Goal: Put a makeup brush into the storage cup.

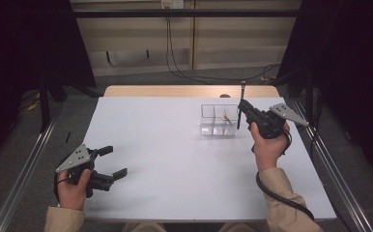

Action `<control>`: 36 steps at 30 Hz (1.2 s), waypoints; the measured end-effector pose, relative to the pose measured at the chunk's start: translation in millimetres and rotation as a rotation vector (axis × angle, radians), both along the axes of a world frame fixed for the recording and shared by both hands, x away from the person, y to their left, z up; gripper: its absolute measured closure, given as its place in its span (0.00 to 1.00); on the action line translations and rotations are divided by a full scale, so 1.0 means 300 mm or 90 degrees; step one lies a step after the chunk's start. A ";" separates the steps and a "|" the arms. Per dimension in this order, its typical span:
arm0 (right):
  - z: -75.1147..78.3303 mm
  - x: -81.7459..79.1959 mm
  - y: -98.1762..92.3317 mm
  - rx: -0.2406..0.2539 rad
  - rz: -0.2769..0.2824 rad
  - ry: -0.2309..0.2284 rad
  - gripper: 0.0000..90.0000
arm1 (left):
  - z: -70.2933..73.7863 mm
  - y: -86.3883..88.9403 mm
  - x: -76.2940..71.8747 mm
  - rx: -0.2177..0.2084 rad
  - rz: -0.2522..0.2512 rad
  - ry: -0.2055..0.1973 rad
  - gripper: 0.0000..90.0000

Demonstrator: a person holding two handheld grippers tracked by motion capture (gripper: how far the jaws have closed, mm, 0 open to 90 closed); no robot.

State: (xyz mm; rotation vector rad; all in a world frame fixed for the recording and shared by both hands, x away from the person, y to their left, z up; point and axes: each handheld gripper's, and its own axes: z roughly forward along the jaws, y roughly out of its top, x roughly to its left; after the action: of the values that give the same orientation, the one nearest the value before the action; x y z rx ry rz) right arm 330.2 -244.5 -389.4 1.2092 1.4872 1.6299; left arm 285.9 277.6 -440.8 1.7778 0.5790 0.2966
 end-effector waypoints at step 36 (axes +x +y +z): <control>-0.006 0.085 0.001 -0.014 -0.011 -0.001 0.94 | -0.006 0.006 0.002 -0.003 0.003 0.006 0.00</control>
State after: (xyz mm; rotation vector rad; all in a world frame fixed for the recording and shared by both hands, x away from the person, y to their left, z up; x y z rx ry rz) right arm 355.8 -244.2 -391.2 1.2064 1.4858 1.5984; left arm 286.5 279.3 -442.8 1.7739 0.5901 0.2901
